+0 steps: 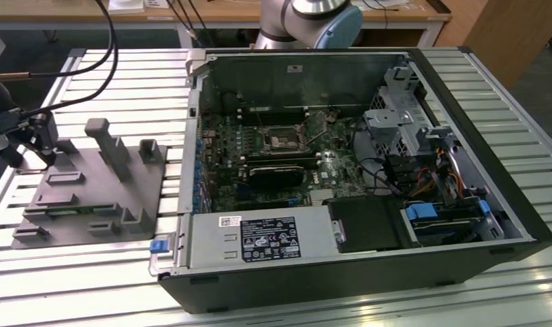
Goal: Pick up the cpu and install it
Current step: 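Pick up the cpu and move it towards the insertion slot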
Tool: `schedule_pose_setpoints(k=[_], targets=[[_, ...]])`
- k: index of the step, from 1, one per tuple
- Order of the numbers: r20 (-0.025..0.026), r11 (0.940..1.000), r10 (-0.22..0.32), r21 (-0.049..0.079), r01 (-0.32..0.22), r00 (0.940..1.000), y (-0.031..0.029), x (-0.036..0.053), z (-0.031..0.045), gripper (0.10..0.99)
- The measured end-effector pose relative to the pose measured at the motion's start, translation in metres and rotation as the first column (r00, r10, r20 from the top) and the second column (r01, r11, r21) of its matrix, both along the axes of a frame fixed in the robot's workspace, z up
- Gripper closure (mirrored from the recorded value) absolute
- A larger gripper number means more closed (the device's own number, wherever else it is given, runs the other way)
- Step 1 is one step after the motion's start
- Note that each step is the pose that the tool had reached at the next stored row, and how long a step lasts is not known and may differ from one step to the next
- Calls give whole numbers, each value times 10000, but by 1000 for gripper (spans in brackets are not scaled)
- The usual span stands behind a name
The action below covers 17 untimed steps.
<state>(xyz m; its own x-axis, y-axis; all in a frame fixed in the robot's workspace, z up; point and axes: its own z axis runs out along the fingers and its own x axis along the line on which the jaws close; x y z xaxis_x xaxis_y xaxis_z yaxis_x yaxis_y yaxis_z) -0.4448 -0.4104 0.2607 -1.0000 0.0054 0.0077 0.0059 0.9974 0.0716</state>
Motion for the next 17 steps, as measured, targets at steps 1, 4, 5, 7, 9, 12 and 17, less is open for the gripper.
schedule_pose_setpoints(k=[1, 4, 5, 7, 9, 12, 17], targets=[[0, 10000, 0, 0, 0, 10000, 0, 0, 4, 561], [-1, 10000, 0, -1, 0, 10000, 0, 0, 16, 561], [-1, 10000, 0, 0, 0, 10000, 0, 0, 19, 561], [-1, 10000, 0, -1, 0, 10000, 0, 0, 27, 561], [-1, 10000, 0, -1, 0, 10000, 0, 0, 35, 561], [-1, 10000, 0, 0, 0, 10000, 0, 0, 48, 561], [-2, 10000, 0, -1, 0, 10000, 0, 0, 67, 561]])
